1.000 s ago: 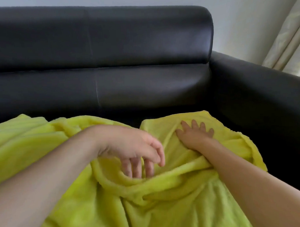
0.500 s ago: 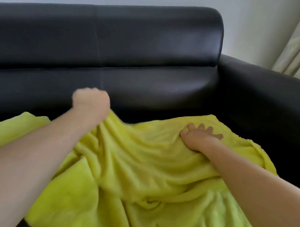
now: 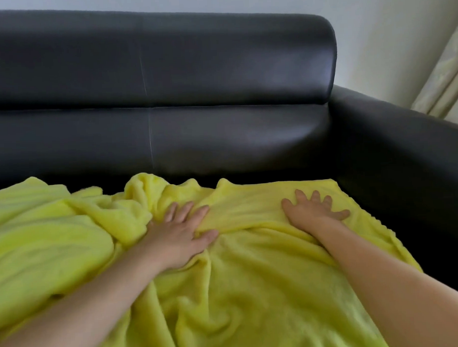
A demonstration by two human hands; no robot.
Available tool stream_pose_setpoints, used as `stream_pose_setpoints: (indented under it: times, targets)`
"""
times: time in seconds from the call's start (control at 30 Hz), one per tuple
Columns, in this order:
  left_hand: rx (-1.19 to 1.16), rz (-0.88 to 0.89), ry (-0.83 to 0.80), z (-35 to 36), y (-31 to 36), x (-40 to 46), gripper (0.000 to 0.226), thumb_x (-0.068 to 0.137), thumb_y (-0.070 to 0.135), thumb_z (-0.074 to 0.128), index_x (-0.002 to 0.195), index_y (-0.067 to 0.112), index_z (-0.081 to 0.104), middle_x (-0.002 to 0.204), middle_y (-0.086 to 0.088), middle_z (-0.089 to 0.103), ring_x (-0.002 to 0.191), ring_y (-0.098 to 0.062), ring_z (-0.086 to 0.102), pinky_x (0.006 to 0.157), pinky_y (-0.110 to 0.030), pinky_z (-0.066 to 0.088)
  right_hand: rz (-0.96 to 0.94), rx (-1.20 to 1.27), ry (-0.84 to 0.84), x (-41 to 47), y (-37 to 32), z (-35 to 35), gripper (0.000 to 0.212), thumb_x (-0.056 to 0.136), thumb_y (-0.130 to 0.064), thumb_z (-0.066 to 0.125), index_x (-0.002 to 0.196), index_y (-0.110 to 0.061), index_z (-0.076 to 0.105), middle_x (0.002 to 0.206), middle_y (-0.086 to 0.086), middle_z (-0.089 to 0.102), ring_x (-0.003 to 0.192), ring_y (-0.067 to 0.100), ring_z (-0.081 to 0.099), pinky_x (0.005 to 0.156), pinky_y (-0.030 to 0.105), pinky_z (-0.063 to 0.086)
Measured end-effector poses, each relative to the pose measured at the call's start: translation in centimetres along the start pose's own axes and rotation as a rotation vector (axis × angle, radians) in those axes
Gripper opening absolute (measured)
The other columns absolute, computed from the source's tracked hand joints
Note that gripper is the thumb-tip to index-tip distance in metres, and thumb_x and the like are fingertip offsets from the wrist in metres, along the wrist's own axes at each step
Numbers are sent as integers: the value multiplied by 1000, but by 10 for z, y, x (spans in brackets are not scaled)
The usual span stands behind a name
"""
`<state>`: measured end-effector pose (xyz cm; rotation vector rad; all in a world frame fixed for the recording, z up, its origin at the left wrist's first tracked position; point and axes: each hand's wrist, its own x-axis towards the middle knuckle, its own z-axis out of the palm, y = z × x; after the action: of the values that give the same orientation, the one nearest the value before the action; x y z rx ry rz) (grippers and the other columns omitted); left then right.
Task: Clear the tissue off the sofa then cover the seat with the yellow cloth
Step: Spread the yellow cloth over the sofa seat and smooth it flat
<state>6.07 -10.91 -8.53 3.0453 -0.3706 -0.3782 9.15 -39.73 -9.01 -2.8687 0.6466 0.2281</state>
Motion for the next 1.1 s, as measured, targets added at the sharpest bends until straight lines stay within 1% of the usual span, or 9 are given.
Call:
stream_pose_setpoints:
  times: [0.1, 0.2, 0.33, 0.43, 0.57, 0.77, 0.9, 1.0, 1.1]
  targets:
    - [92, -154, -175, -25, -9, -17, 89, 74, 90, 13, 148, 50, -16, 162, 8, -16, 150, -27, -6, 118, -51, 14, -43, 0, -17, 4, 4, -2, 68, 93, -66, 14, 154, -36, 4, 163, 4, -3, 147, 34, -4, 109, 70, -3]
    - [214, -351, -322, -60, -6, -15, 97, 75, 87, 34, 155, 39, 6, 163, -2, 11, 145, -32, 23, 115, -44, 26, -64, -14, -26, 6, 6, -2, 68, 93, -66, 13, 154, -37, 2, 163, 4, -4, 148, 34, -5, 110, 68, -4]
    - [217, -120, 99, -75, 39, 18, 58, 86, 49, 41, 140, 28, 44, 142, -1, 44, 127, -30, 46, 96, -41, 41, -145, 3, -17, 11, 12, -4, 67, 94, -66, 16, 154, -37, 5, 163, 0, -1, 148, 30, -2, 113, 62, -3]
    - [-187, -13, 51, -50, 57, 46, 58, 93, 57, 31, 144, 32, 43, 152, 1, 37, 137, -26, 37, 109, -42, 33, -193, 40, 26, 15, 21, -6, 65, 96, -61, 21, 154, -33, 13, 163, 2, 6, 148, 27, 5, 117, 55, 1]
    - [-154, -178, -36, -18, 44, 73, 75, 81, 84, 14, 149, 54, 14, 163, 15, 1, 150, -25, -2, 108, -71, -7, -14, 25, 18, 29, 35, -9, 69, 91, -67, 18, 153, -37, 13, 162, 9, 3, 147, 38, 1, 115, 57, -3]
    - [-90, -175, -126, -13, -3, 115, 108, 42, 105, -4, 142, 66, 13, 159, 27, 0, 150, -15, -7, 115, -62, -3, -59, 32, -51, 54, 29, -11, 72, 87, -73, 19, 152, -42, 9, 162, 10, -4, 146, 40, -4, 114, 57, -4]
    - [-145, -219, -28, -17, 8, 113, 65, 86, 80, 13, 147, 58, 13, 160, 24, 4, 150, -22, -1, 113, -64, -3, -78, 35, -8, 70, 31, -7, 71, 88, -72, 19, 152, -42, 11, 162, 8, -2, 147, 35, -3, 115, 56, -4]
    - [-90, -186, 147, -15, 10, 120, 51, 98, 59, 22, 146, 48, 33, 155, 13, 27, 141, -25, 23, 113, -52, 21, -94, 43, 36, 78, 32, -2, 70, 89, -69, 20, 152, -41, 13, 163, 6, -1, 148, 32, -2, 115, 54, -3]
    - [185, -114, 401, -19, 21, 129, 35, 100, 34, 33, 126, 30, 58, 128, 2, 48, 119, -24, 41, 96, -39, 40, -105, 46, 79, 81, 33, 2, 68, 89, -66, 20, 152, -40, 13, 163, 5, 1, 148, 30, -1, 116, 53, -3]
